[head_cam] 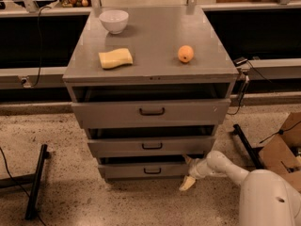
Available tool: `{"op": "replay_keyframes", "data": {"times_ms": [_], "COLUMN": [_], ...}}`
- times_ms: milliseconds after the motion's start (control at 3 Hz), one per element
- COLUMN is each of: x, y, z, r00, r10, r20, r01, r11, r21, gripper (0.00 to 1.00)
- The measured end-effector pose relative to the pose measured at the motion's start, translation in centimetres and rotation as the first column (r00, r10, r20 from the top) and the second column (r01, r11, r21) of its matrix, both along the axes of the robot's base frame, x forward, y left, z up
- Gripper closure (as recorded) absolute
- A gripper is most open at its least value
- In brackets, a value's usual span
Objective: Open bottom drawer
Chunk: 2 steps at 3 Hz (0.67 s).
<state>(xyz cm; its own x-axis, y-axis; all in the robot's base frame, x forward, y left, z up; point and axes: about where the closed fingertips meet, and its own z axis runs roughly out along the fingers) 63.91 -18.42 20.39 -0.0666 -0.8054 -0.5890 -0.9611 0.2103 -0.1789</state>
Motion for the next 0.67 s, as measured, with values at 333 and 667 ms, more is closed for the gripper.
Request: {"op": "replay_keyframes", "data": {"times_ms": [333, 667], "x": [0.9, -0.1], "y": [0.2, -0.3], "z": [-0.6, -0.7], "r00": [1.0, 0.9999], "r10": [0.002, 0.009], "r20": [-0.003, -0.009], "r01": [-0.002, -0.009], "r11": [1.0, 1.0], "r21": [-0.003, -0.011], "gripper": [0.18, 0.41]}}
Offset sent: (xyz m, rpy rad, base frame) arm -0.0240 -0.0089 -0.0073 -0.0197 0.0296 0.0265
